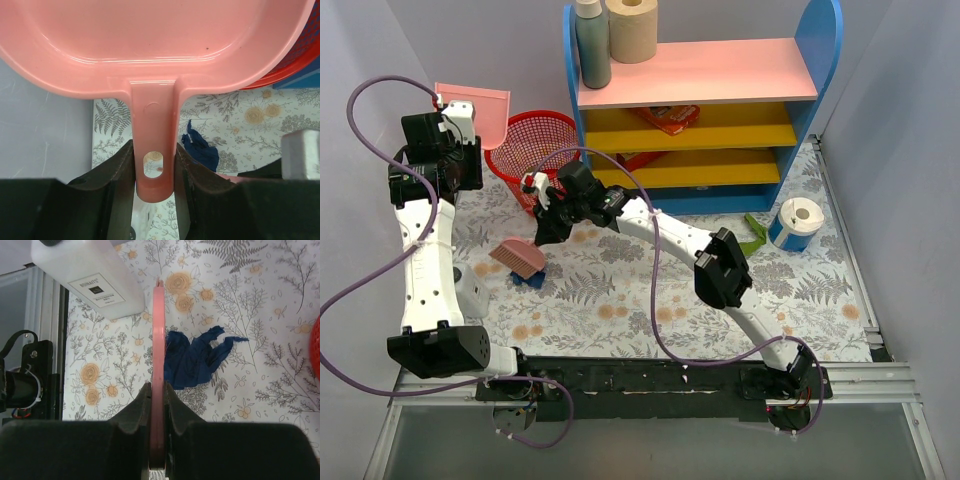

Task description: Sweep away the paper scraps from the table

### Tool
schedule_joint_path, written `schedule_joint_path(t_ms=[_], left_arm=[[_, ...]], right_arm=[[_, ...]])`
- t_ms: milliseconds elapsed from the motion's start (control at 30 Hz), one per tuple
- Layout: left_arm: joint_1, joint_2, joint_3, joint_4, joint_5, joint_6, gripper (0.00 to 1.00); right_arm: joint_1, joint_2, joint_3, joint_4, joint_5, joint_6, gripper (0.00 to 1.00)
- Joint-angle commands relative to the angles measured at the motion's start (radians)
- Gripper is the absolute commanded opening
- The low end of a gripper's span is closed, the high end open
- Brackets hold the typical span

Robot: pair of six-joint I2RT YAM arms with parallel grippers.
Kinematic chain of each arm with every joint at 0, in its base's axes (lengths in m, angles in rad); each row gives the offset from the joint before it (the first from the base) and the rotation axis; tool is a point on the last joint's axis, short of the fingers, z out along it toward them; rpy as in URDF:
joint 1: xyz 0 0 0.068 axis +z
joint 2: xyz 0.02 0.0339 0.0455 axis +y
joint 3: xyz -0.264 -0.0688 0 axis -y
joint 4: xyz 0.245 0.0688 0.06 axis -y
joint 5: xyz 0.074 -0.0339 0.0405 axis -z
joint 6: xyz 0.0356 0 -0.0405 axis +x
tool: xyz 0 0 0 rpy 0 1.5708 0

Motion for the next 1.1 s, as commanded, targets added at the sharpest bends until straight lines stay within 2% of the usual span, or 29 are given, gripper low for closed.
schedule_joint_path(t_ms=[0,100,167,333,600,700,867,933,1033,1067], left_arm=[[0.0,-0.034,0.007,-0.003,0.04,-0.015,0.0],[0.0,-0.033,-0.001,-0.002,0.065,-0.018,0.0],[0.0,-0.025,0.003,0.0,0.094,-0.018,0.0],[0.0,-0.001,0.019,0.018,0.149,0.011,0.0],[0.0,-0.01,-0.025,0.103,0.218,0.11,0.0],[-0.002,0.038,0.011,0.048,0.307,0.147,0.0],[-0.029,0.171,0.093,-0.248,0.495,0.241,0.0],[-0.062,0.167,0.037,-0.311,0.517,0.305,0.0],[-0.148,0.127,-0.061,-0.315,0.502,0.358,0.0],[-0.222,0.101,-0.079,-0.313,0.493,0.383,0.0]], right_arm=[[-0.026,0.008,0.043,0.042,0.002,0.022,0.01],[-0.035,-0.014,-0.003,-0.016,0.048,0.016,0.01],[-0.038,-0.053,-0.047,-0.051,0.071,-0.053,0.01],[-0.061,-0.171,-0.286,-0.07,0.146,-0.09,0.01],[-0.089,-0.538,-0.697,-0.062,0.226,-0.256,0.01],[-0.106,-0.696,-0.865,-0.091,0.256,-0.319,0.01],[-0.193,-1.005,-1.121,-0.209,0.31,-0.384,0.01],[-0.236,-1.084,-1.218,-0.26,0.33,-0.396,0.01],[-0.349,-1.204,-1.282,-0.342,0.31,-0.395,0.01],[-0.363,-1.245,-1.285,-0.355,0.298,-0.39,0.01]])
